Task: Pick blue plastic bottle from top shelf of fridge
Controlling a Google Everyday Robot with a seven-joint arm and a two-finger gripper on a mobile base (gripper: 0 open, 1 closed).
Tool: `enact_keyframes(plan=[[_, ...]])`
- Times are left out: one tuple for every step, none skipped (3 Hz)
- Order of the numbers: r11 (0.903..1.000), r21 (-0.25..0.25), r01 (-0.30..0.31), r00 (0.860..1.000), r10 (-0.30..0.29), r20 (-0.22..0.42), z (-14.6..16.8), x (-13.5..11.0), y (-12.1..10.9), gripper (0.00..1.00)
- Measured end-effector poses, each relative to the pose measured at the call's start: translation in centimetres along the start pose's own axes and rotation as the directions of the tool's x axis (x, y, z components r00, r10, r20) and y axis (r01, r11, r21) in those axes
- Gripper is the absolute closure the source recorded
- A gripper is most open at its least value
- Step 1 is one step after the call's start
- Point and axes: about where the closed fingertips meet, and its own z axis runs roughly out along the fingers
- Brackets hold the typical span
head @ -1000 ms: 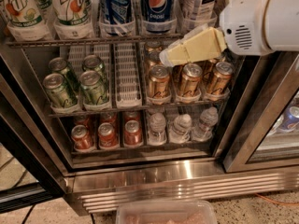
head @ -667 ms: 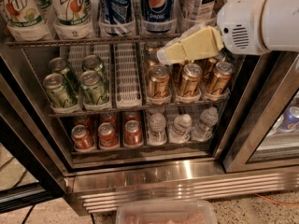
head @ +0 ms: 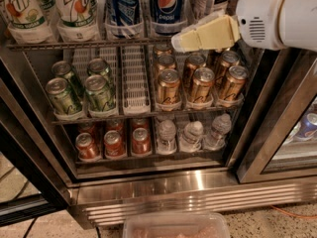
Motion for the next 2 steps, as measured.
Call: enact_keyframes(plan=[[0.9978,0.065,0.008,1.000,-0.009,0.021,-0.61,-0.48,-1.72,0.00],[0.9978,0.065,0.008,1.000,-0.009,0.021,-0.61,-0.48,-1.72,0.00]])
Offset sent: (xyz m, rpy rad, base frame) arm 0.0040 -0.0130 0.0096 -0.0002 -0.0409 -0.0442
